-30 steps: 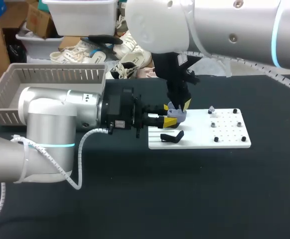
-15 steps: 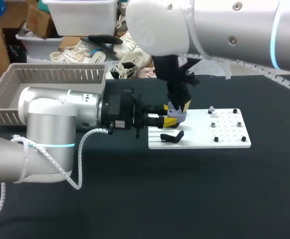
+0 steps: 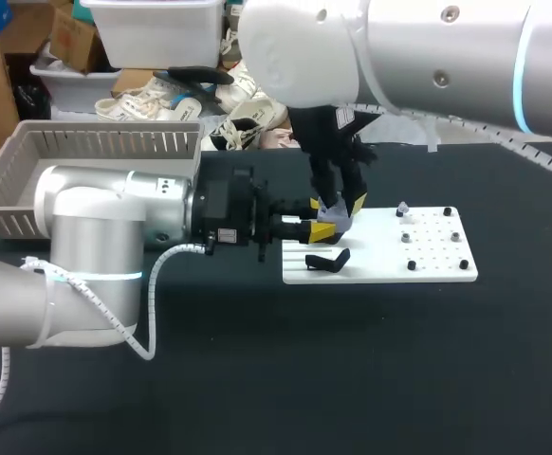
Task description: Pick up each earbud case from the left stands, insert the matching earbuds, close the lid, and place the case in the box.
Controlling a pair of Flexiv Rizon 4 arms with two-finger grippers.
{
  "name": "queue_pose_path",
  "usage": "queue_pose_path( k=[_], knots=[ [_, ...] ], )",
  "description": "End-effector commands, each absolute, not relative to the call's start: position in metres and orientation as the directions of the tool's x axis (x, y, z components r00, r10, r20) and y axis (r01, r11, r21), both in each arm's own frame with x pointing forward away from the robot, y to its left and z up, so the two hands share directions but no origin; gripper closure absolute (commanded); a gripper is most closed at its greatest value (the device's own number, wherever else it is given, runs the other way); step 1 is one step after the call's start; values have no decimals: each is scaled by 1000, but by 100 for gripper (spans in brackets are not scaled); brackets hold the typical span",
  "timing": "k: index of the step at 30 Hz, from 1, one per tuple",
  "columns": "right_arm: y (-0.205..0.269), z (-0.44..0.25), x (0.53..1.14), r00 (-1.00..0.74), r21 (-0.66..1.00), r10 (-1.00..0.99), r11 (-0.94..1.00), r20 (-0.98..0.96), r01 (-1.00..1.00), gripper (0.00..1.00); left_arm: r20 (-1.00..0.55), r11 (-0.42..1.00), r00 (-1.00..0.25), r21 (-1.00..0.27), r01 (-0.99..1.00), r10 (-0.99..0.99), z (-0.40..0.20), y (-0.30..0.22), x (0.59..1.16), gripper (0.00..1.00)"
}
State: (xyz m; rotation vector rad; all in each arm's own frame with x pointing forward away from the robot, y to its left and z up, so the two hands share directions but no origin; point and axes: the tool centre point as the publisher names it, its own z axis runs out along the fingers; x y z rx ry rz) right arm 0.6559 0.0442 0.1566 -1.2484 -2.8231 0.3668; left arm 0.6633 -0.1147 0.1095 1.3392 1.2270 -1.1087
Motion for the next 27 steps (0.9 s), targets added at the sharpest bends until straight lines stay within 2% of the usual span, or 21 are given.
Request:
queue_pose_path(
  k=[1,8,10,11,13,14,15,19,21,22,27],
  knots=[
    [34,173,645,-669,-169,741,652,-65,739,58,-991,-25,78,75,997,113,110,-116,662,100],
    [10,197,640,-670,-9,738,672,-83,741,61,-991,-25,78,75,997,113,110,-116,662,100],
    [0,199,644,-672,61,734,679,-99,732,69,-991,-25,78,75,997,113,110,-116,662,100],
    [-4,201,645,-675,97,731,683,-103,724,69,-991,-25,78,75,997,113,110,-116,662,100],
    [-11,201,647,-711,150,691,722,-130,675,64,-991,-25,78,75,997,113,110,-116,662,100],
    [-14,200,648,-731,170,667,744,-144,646,54,-991,-25,78,75,997,113,110,-116,662,100],
    [-17,199,649,-750,185,642,766,-159,616,51,-991,-25,78,75,997,113,110,-116,662,100],
    [-31,194,658,-763,230,619,782,-187,579,51,-991,-25,78,75,997,113,110,-116,662,100],
    [-37,191,663,-772,234,604,794,-197,561,43,-991,-25,78,75,997,113,110,-116,662,100],
    [-39,190,665,-779,241,592,802,-206,546,35,-991,-25,78,75,997,113,110,-116,662,100],
    [-49,183,676,-806,271,537,838,-249,474,49,-991,-25,78,75,997,113,110,-116,662,100]
  ],
)
